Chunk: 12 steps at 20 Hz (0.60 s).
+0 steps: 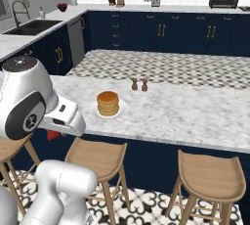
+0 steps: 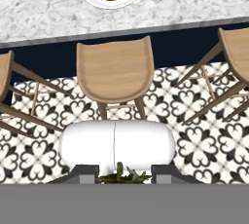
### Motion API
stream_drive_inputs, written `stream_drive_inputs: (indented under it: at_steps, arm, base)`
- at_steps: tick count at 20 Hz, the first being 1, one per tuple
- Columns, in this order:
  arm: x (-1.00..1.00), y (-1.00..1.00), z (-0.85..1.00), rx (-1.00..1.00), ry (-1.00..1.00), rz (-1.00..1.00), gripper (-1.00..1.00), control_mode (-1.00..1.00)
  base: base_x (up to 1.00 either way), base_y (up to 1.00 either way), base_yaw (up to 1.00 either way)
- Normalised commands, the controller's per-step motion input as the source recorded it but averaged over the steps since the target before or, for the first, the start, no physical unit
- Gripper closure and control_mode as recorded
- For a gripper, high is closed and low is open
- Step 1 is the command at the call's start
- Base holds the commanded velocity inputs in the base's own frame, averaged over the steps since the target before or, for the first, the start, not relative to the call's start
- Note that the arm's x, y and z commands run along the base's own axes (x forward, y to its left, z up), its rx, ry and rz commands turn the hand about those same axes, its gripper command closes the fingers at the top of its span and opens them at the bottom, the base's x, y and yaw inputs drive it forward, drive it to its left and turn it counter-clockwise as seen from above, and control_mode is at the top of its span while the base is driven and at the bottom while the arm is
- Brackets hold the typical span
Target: Take the strawberry from the fridge and place it on top of the pancake, located on the dining counter.
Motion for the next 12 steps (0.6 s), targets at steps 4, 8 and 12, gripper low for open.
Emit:
stream_drive_inputs:
  at_steps: [4,8,12]
  arm:
    - [0.00,0.00,0.00,0.00,0.00,0.00,1.00,1.00]
    - [0.00,0.00,0.00,0.00,0.00,0.00,1.00,1.00]
    - [0.00,0.00,0.00,0.00,0.00,0.00,1.00,1.00]
  base:
    - [0.64,0.38,-0.13]
    - [0.44,0.40,-0.10]
    - [0.07,0.42,0.01]
